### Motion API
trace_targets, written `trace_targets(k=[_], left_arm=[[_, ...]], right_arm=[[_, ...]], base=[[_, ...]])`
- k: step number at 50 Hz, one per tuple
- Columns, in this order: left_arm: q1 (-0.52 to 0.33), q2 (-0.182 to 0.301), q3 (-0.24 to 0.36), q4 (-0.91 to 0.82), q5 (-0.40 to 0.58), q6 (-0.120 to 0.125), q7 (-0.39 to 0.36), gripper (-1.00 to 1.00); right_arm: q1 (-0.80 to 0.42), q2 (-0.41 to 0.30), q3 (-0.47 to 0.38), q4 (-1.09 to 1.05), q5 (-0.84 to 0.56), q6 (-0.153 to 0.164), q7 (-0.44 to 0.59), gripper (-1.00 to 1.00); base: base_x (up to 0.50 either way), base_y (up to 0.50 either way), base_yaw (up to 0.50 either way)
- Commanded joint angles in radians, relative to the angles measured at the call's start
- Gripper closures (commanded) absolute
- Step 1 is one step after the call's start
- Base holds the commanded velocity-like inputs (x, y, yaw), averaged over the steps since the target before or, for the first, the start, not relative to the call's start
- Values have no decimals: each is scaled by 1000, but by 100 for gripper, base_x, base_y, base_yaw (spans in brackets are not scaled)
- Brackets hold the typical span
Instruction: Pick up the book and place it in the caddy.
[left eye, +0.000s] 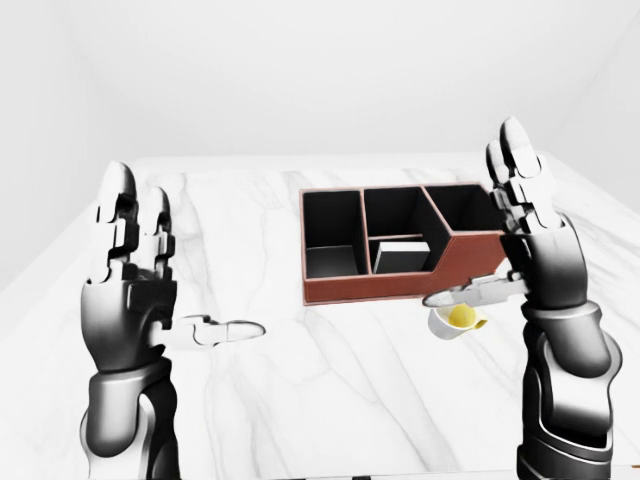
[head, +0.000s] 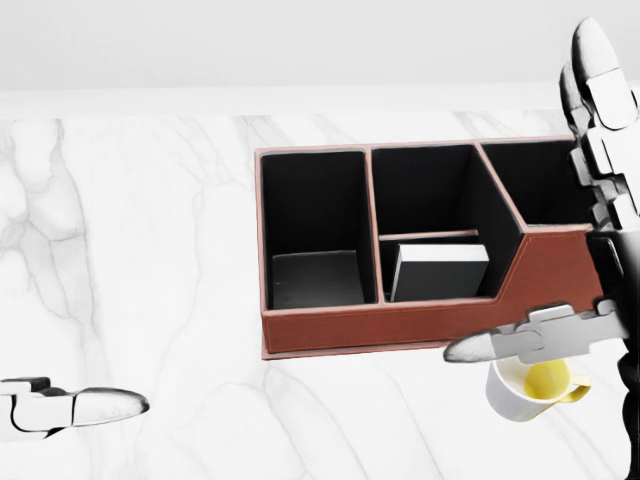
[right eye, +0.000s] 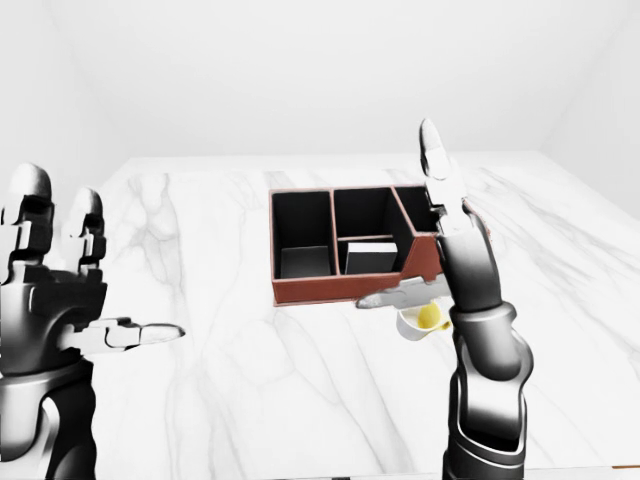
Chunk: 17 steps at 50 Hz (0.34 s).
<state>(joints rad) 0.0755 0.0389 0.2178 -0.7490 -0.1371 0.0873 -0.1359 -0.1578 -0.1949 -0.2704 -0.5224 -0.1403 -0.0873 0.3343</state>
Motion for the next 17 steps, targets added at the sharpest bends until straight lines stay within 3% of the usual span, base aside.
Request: trace_targets(k=[1, 5, 9, 11, 17], left_arm=[[90, -36, 96, -241, -79, 0, -55, -100], [125, -33, 140, -297, -135, 0, -60, -100], [209, 76, 157, -298, -287, 0, 44, -100], [269, 153, 152, -298, -365, 0, 109, -100], [423, 341, 113, -298, -477, 0, 246, -100]], right_arm=[[138, 50, -82, -247, 163, 0, 39, -100], [171, 66, -113, -257, 209, 0, 49, -100], [222, 92, -155, -311, 313, 0, 57, -100], [254, 106, -183, -369, 386, 0, 66, -100], [324, 166, -205, -428, 487, 0, 105, -100]], base=[[0, 0, 0], [0, 0, 0], [0, 0, 0], [0, 0, 0], [0, 0, 0]])
